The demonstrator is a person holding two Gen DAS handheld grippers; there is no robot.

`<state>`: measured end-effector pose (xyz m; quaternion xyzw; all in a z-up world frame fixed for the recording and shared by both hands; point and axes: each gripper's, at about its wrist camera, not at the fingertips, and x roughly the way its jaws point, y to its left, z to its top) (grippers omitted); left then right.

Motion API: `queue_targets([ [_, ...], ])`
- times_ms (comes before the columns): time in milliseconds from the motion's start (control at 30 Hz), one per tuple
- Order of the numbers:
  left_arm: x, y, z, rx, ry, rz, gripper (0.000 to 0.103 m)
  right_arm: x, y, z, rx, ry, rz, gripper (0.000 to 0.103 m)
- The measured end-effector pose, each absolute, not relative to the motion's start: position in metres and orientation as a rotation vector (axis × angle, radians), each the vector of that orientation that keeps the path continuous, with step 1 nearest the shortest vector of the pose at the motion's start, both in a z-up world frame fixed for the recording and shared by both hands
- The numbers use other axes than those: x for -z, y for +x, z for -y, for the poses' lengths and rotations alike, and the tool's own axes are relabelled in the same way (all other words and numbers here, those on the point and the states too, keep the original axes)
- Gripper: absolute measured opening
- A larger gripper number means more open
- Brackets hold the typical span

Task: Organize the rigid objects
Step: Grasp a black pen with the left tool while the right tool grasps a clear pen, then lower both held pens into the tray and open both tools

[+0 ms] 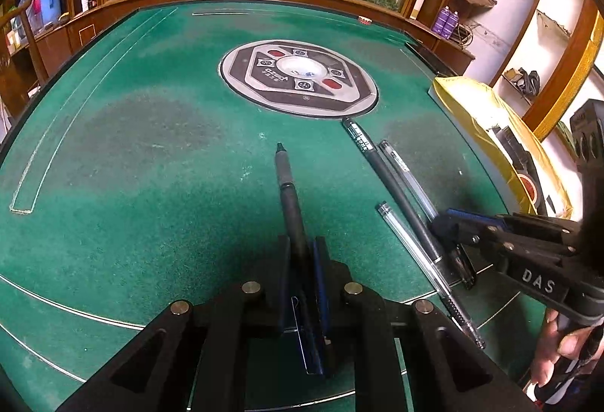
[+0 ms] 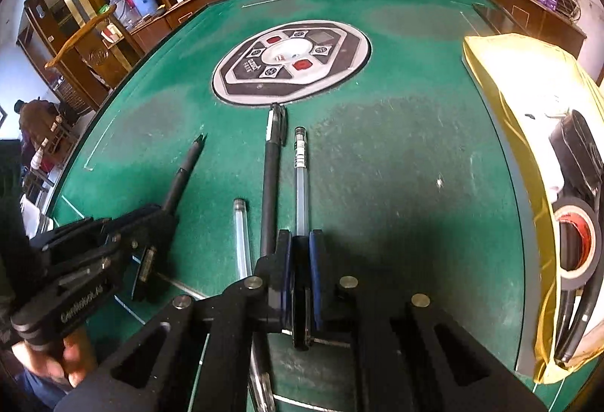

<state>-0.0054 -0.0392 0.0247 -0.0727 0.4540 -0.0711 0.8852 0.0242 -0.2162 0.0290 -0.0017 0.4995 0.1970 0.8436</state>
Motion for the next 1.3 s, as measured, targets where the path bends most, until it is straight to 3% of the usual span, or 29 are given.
queue_targets([
  [167, -0.025, -0.002, 0.051, 0.121, -0.08, -0.951, 0.011, -0.026, 0.013, 0.199, -0.391, -0.18, -1.013, 0.011],
  [667, -0.05, -0.017, 0.043, 0.163, -0.159, -0.882, 0.009, -0.055, -0.006, 0.24, -0.426, 0.033, -0.935, 0.009],
  [1300, -0.11, 0.0, 0.184, 0.467, -0.115, -0.854, 0.009, -0.087, -0.011, 0.373, -0.239, 0.267, -0.79, 0.01],
])
